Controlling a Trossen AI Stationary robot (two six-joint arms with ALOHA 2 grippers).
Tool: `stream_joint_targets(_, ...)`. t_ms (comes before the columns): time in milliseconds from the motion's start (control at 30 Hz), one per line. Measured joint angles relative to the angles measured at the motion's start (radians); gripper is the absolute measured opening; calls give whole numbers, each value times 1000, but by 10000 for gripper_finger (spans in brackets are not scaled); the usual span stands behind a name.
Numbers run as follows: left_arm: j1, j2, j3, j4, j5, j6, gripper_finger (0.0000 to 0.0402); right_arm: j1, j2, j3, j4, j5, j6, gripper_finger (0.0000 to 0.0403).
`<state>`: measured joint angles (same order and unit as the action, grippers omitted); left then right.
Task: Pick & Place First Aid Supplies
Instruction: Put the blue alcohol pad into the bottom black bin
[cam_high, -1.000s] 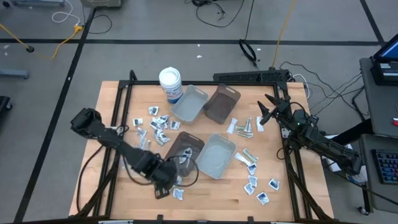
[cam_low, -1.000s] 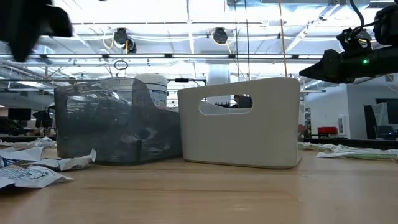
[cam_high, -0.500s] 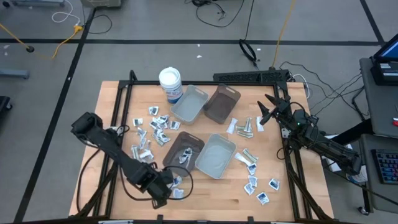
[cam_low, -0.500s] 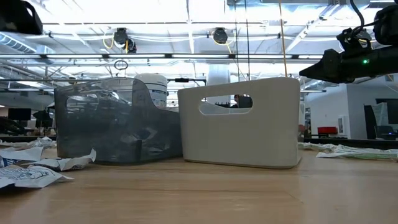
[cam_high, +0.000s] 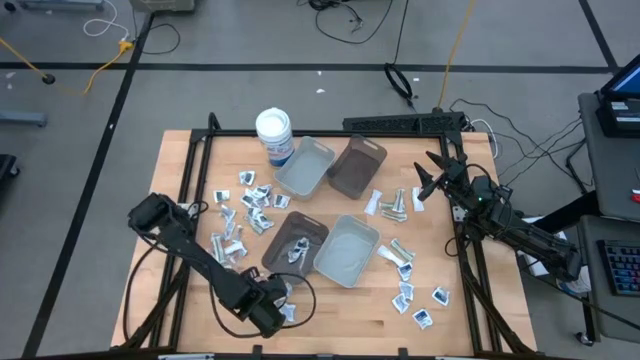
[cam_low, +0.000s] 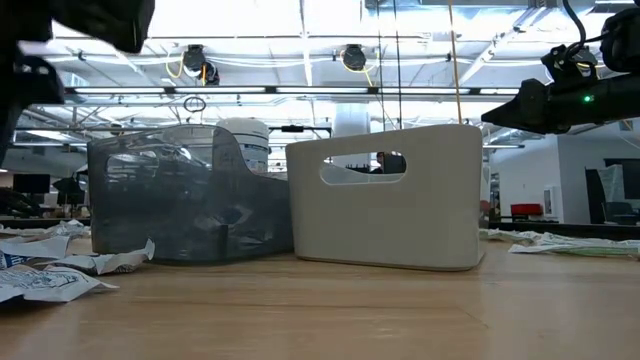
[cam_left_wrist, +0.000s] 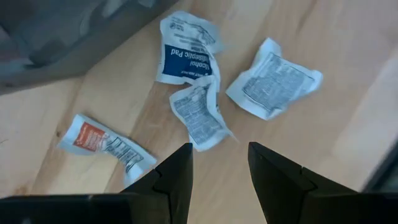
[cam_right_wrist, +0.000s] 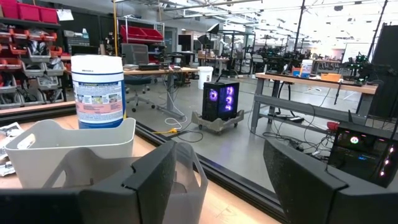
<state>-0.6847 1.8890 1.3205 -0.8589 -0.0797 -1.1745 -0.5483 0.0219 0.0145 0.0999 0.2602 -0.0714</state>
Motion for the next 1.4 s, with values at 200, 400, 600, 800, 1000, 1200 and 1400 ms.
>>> stream_joint_targets(200, -14, 29, 0, 8, -24, -50, 157, 0, 0, 0, 0, 0, 0, 238)
stream_joint_targets(400, -23, 32, 0, 56, -69, -68, 157, 0, 0, 0, 0, 0, 0, 238)
stream_joint_targets(600, -23, 37, 0, 58, -86, -85, 156, 0, 0, 0, 0, 0, 0, 238)
stream_joint_targets(800, -23, 62, 0, 84, -74, -92, 157, 0, 0, 0, 0, 0, 0, 238)
stream_joint_targets(1000, -23, 68, 0, 101, -71, -92, 156, 0, 0, 0, 0, 0, 0, 238)
stream_joint_targets(1200, -23, 68, 0, 101, -68, -100, 155, 0, 0, 0, 0, 0, 0, 238)
stream_joint_targets(1400, -23, 68, 0, 91, -47, -122, 101, 0, 0, 0, 0, 0, 0, 238)
